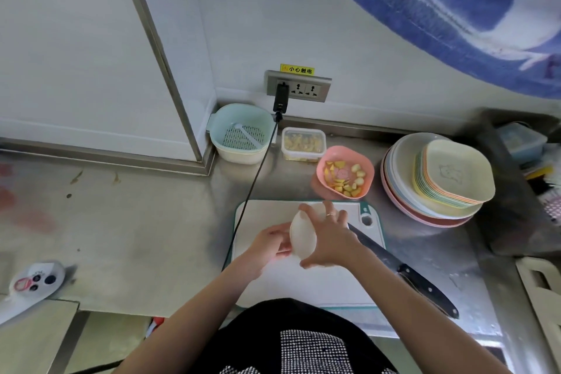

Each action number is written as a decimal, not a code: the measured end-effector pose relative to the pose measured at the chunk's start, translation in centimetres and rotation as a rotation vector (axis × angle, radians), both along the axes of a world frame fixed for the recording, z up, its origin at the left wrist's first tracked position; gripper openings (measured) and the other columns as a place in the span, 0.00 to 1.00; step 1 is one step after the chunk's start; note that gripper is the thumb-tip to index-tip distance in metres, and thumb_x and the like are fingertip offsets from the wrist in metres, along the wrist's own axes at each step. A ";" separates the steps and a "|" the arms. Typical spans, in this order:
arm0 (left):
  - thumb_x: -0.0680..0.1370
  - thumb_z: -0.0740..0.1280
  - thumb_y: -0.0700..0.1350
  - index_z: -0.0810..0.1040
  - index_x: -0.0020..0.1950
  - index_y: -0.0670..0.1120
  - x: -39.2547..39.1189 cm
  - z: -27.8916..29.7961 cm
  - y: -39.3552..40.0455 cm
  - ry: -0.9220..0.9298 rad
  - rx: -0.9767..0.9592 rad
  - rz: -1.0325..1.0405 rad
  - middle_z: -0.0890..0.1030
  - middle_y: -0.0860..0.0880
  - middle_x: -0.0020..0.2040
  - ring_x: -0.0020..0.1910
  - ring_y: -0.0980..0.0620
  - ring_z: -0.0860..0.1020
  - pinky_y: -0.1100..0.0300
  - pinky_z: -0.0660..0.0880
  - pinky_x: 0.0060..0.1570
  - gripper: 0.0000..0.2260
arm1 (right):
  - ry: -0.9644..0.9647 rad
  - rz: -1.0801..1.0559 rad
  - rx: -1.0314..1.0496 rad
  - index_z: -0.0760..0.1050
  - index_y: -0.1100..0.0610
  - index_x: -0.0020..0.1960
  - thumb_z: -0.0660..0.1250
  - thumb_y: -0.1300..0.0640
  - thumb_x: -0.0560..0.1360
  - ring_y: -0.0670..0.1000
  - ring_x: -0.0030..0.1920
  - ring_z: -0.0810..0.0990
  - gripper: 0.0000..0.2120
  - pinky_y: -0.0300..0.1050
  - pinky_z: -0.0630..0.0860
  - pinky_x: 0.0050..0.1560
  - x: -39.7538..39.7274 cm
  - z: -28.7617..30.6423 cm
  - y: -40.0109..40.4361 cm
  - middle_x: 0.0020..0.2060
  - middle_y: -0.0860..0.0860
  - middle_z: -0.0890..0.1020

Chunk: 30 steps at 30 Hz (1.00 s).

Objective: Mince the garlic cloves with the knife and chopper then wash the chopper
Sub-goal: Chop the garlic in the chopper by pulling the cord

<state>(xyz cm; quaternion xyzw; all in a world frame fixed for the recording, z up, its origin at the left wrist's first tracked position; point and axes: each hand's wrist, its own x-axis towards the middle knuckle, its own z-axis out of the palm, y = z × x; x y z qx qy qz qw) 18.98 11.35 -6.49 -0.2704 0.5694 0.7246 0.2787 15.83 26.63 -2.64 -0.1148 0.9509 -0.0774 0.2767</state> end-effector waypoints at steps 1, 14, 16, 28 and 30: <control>0.81 0.60 0.39 0.75 0.64 0.45 -0.2 0.4 -0.1 -0.025 0.063 0.105 0.82 0.44 0.52 0.48 0.49 0.80 0.61 0.78 0.47 0.13 | -0.014 -0.074 -0.089 0.47 0.35 0.70 0.79 0.42 0.57 0.62 0.67 0.56 0.52 0.60 0.72 0.60 -0.2 0.5 0.1 0.71 0.53 0.50; 0.68 0.63 0.69 0.81 0.55 0.49 -3.3 9.7 0.5 -0.136 0.639 -0.071 0.83 0.44 0.49 0.46 0.41 0.82 0.42 0.78 0.43 0.28 | -0.018 0.143 -0.444 0.52 0.22 0.64 0.78 0.48 0.61 0.48 0.71 0.53 0.46 0.48 0.72 0.57 -1.4 13.4 0.0 0.67 0.33 0.54; 0.61 0.71 0.66 0.78 0.60 0.50 -4.2 10.6 0.0 -0.122 0.617 -0.167 0.81 0.45 0.53 0.49 0.40 0.81 0.41 0.80 0.38 0.33 | -0.038 0.216 -0.372 0.50 0.20 0.63 0.77 0.48 0.62 0.47 0.72 0.52 0.47 0.46 0.74 0.48 -2.1 14.6 -0.1 0.69 0.33 0.53; 0.70 0.60 0.68 0.81 0.53 0.52 -6.1 13.1 -1.1 -0.007 0.441 -0.042 0.82 0.46 0.47 0.46 0.40 0.79 0.49 0.76 0.36 0.24 | 0.130 0.145 -0.257 0.48 0.26 0.68 0.72 0.31 0.58 0.50 0.61 0.68 0.46 0.49 0.72 0.55 -4.0 16.7 -2.7 0.64 0.45 0.64; 0.70 0.60 0.69 0.81 0.55 0.53 -5.9 12.8 -0.8 0.013 0.488 -0.033 0.81 0.46 0.51 0.50 0.39 0.78 0.49 0.76 0.36 0.25 | 0.134 0.157 -0.186 0.48 0.27 0.68 0.72 0.33 0.59 0.53 0.62 0.65 0.46 0.52 0.72 0.53 -4.0 16.8 -3.3 0.63 0.47 0.64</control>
